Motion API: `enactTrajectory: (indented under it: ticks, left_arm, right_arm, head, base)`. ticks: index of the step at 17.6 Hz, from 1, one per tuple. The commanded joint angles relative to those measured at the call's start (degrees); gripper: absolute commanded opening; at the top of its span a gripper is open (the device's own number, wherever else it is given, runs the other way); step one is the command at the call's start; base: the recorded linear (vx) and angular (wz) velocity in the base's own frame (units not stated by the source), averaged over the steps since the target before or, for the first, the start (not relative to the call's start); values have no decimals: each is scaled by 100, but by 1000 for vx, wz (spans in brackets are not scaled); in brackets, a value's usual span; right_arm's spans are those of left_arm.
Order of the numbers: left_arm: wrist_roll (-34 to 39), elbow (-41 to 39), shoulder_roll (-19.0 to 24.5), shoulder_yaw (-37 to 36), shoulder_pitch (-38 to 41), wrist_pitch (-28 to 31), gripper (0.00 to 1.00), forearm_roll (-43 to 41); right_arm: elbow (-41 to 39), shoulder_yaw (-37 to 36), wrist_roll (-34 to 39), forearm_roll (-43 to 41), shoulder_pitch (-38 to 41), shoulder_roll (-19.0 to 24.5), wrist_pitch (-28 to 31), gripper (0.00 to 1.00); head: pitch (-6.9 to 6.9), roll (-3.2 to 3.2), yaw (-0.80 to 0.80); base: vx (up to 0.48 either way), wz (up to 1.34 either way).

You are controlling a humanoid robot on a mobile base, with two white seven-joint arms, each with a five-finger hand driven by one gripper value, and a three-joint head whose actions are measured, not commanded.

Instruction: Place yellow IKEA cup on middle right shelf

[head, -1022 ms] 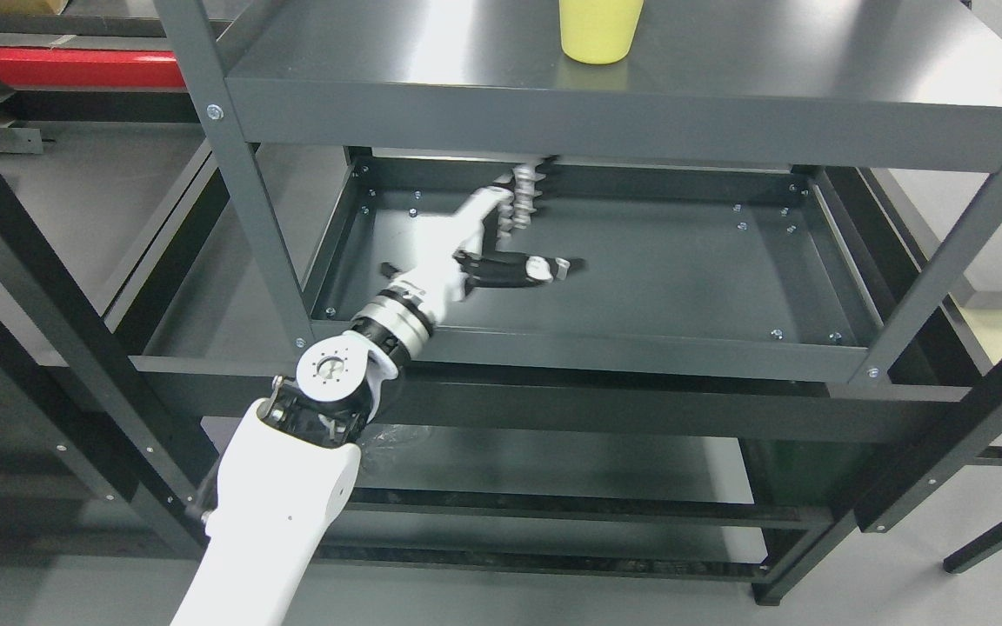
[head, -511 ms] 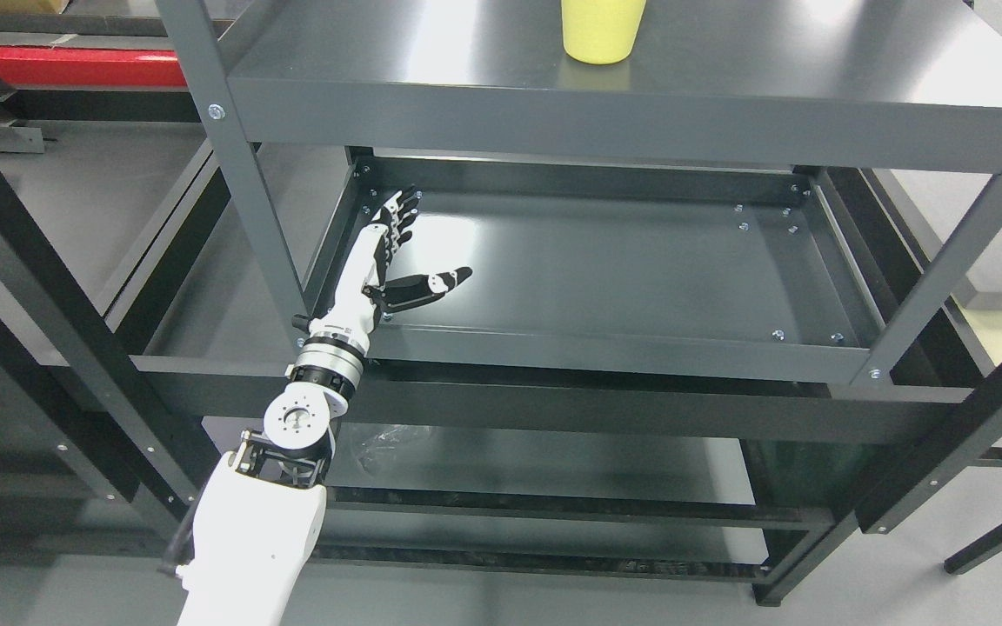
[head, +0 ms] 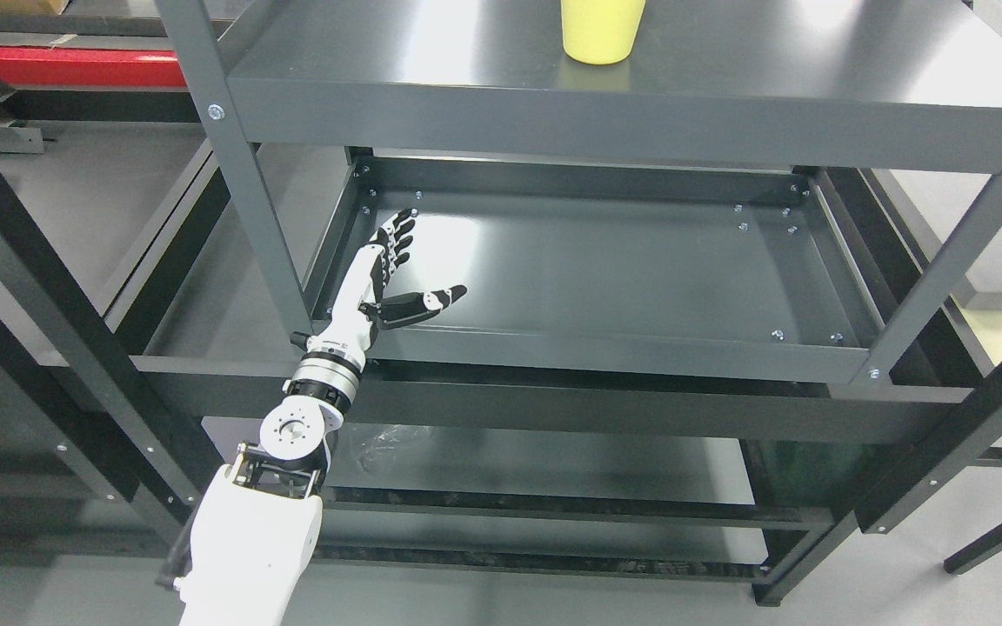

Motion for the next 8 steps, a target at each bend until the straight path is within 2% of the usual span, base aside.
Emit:
enactTrajectory:
  ticks: [1,8]
  left_arm:
    - [-29,61,94,57,9,16,99,203]
    - [-38,52,94,101,18,16,99,212]
  right_arm:
    - [0,97,5,-141,79,-100,22,99]
    - [0,97,5,-141,79,-100,22,99]
  head:
    - [0,0,0]
    - [0,0,0]
  base:
    - [0,0]
    - [0,0]
